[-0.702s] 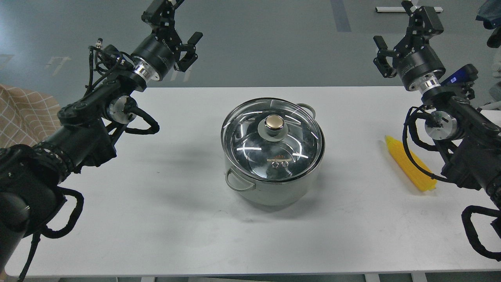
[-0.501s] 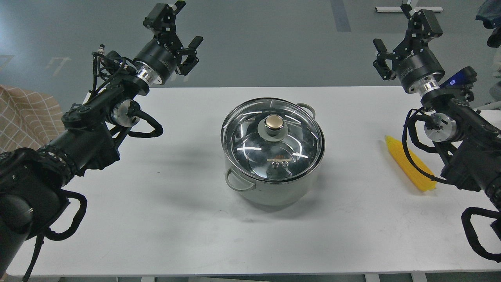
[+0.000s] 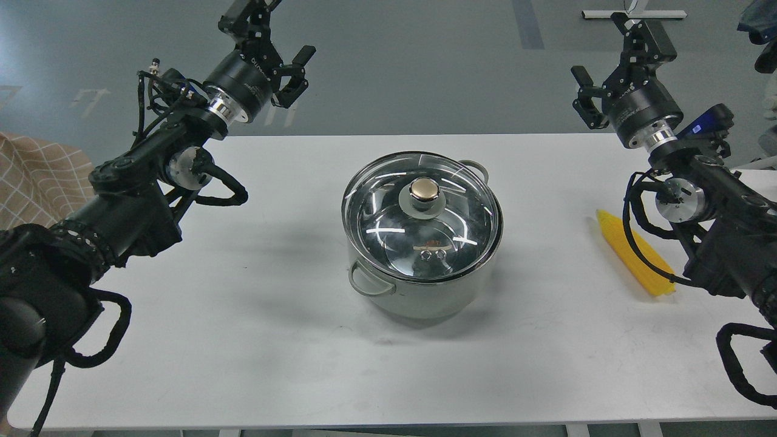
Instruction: Open pot and put corn in
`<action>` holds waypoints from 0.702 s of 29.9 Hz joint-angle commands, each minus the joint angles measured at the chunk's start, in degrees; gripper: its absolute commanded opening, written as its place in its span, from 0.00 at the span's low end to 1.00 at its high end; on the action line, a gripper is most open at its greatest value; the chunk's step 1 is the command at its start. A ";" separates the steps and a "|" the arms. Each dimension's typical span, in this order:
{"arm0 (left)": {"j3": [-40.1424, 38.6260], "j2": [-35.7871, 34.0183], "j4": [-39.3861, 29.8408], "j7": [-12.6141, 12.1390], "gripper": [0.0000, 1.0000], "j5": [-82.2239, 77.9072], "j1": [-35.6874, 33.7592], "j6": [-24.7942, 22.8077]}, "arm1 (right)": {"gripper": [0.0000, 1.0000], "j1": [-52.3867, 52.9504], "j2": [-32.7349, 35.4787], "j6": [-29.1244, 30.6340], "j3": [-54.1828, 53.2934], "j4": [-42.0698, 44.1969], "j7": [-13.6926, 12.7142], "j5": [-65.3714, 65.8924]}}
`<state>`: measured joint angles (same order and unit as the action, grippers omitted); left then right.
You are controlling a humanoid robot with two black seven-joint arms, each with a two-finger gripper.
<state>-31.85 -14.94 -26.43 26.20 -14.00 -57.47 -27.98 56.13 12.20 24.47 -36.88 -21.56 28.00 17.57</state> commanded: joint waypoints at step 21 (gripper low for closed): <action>0.03 -0.26 -0.38 0.17 0.98 -0.15 -0.89 -0.02 | 1.00 0.29 -1.04 -0.04 0.23 -0.06 0.00 -0.08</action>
<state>-31.81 -15.12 -26.73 26.38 -14.22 -58.32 -28.00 56.41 11.81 24.43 -36.66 -21.62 28.00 17.48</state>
